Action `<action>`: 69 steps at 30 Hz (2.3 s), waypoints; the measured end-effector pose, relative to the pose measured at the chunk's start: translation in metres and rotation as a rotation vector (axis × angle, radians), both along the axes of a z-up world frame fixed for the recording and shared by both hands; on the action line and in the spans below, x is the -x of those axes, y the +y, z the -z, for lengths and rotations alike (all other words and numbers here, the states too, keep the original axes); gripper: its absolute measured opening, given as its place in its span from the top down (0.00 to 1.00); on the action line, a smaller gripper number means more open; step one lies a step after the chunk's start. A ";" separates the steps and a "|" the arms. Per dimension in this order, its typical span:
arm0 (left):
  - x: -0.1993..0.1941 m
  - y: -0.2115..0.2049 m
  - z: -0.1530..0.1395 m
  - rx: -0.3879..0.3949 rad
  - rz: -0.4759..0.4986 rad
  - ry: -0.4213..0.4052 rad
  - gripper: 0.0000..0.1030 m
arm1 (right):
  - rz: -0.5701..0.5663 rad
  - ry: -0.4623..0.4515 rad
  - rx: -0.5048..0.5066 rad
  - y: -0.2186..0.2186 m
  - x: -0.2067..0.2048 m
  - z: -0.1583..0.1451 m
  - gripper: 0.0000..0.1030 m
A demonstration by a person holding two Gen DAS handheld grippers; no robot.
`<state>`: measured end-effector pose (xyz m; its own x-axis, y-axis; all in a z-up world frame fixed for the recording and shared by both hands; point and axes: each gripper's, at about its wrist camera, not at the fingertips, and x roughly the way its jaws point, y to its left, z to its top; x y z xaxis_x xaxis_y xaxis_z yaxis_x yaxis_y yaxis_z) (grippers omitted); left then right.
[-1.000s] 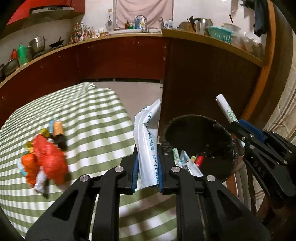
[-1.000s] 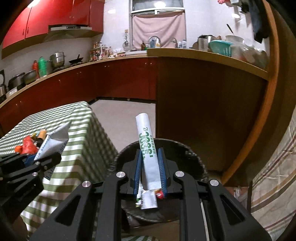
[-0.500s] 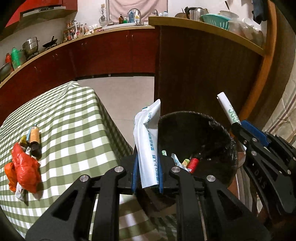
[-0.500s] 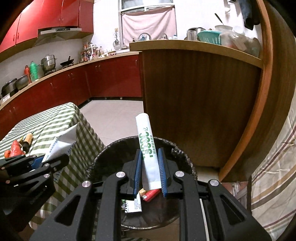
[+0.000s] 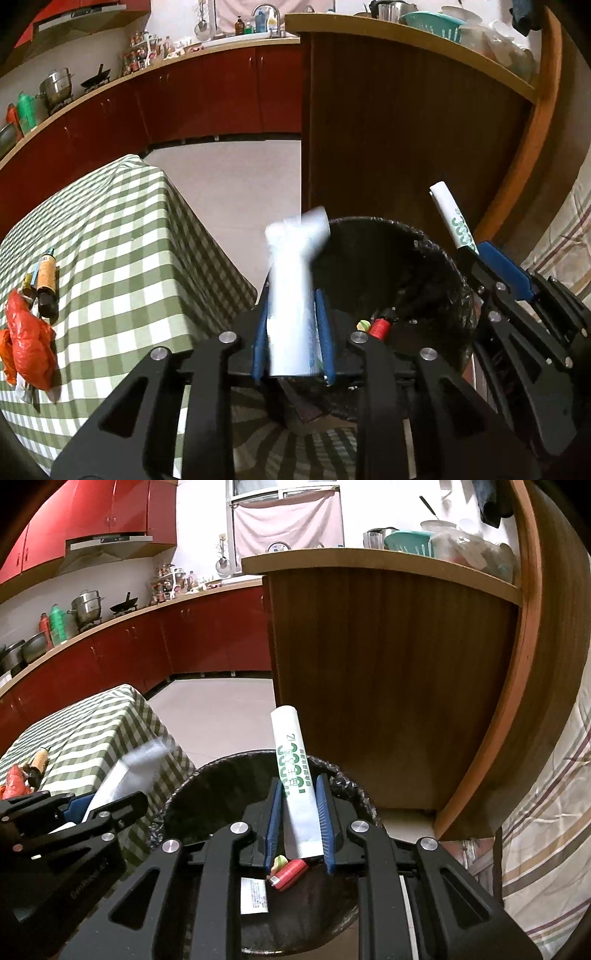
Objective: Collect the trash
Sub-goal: 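Open both tools to drop the white tubes into the black bin, then move both open tools back over the trash on the table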
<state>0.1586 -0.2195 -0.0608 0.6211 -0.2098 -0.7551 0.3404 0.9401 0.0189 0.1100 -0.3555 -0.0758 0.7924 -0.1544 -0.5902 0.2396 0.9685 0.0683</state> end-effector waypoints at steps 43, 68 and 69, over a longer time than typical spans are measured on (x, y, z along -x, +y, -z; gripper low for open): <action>0.067 0.291 -0.046 -0.106 -0.511 -0.104 0.27 | -0.440 -0.019 -0.060 0.219 -0.016 -0.033 0.31; 0.068 0.368 -0.032 -0.060 -0.584 -0.059 0.26 | -0.585 0.157 0.006 0.306 -0.045 -0.021 0.56; 0.068 0.368 -0.032 -0.058 -0.584 -0.058 0.26 | -0.588 0.160 0.006 0.307 -0.045 -0.021 0.59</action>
<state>0.0910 0.1480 -0.0292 0.6620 0.2202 -0.7165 -0.2361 0.9685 0.0794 0.1546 -0.0489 -0.0550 0.6470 0.2788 -0.7097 -0.3287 0.9418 0.0702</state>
